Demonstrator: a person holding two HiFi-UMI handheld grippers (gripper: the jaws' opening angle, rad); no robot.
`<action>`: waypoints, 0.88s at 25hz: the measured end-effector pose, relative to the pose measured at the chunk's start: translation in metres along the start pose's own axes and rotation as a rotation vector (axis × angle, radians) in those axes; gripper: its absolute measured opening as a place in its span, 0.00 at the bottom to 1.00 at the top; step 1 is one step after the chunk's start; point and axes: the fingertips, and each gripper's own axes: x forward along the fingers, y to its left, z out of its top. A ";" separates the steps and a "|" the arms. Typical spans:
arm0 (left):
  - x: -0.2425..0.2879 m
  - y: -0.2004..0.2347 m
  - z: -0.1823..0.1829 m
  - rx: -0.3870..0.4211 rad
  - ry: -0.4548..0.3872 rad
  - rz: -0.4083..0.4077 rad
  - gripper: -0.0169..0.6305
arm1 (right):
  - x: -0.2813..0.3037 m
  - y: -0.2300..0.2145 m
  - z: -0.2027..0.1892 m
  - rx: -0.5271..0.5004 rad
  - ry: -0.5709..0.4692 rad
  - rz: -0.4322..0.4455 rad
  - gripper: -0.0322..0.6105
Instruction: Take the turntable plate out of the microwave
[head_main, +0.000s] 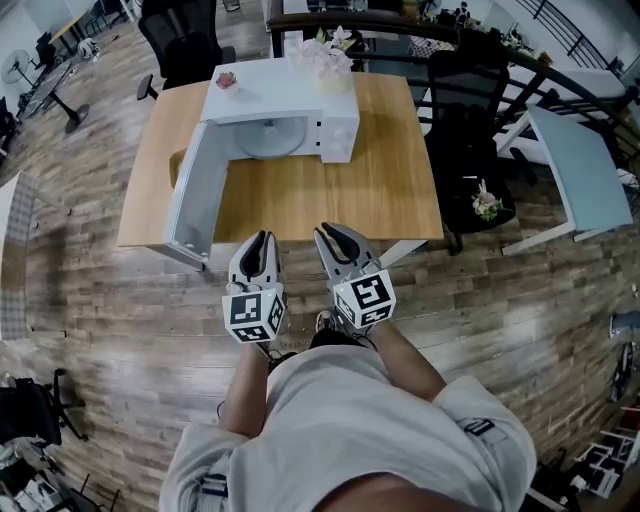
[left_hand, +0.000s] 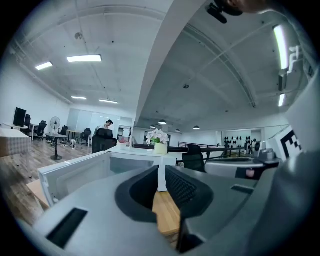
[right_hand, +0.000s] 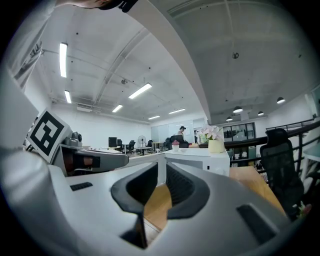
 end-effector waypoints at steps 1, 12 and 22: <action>0.007 0.001 0.000 0.000 0.002 0.001 0.12 | 0.005 -0.005 -0.001 0.002 0.001 0.002 0.14; 0.061 0.030 -0.005 -0.047 0.041 0.022 0.12 | 0.062 -0.036 -0.018 0.076 0.050 0.030 0.14; 0.134 0.085 -0.023 -0.134 0.106 -0.011 0.12 | 0.142 -0.055 -0.048 0.125 0.141 0.015 0.15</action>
